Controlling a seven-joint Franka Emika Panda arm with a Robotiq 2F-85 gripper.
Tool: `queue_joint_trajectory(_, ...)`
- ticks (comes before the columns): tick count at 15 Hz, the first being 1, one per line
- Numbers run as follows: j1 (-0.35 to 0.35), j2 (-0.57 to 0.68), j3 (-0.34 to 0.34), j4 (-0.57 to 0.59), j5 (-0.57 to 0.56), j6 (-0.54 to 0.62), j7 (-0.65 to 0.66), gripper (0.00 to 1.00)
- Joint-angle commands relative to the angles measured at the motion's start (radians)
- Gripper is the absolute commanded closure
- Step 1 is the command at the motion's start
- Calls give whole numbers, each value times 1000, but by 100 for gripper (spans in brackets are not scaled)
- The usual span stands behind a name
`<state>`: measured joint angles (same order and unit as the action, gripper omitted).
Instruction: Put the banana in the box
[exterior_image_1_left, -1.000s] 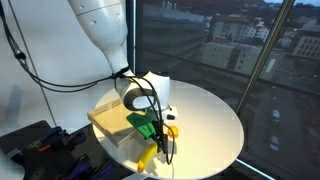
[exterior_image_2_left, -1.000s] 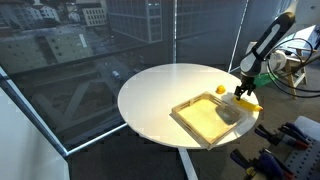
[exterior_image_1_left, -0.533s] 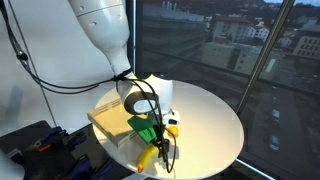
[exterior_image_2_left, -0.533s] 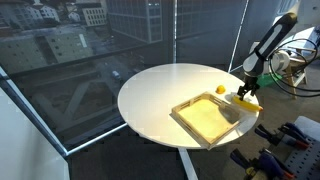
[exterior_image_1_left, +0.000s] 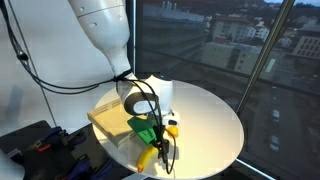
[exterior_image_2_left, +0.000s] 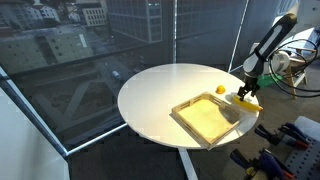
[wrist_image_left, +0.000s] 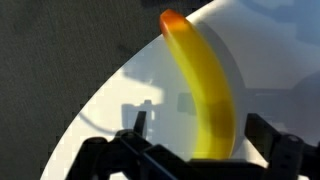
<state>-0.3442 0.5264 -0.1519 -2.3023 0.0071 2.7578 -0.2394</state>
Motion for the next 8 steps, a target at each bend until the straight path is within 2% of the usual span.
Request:
queue_joint_trajectory(1,-4,1,8,8,2,-5,4,0)
queue_joint_trajectory(8,1,15,10,7,0,0,8,0)
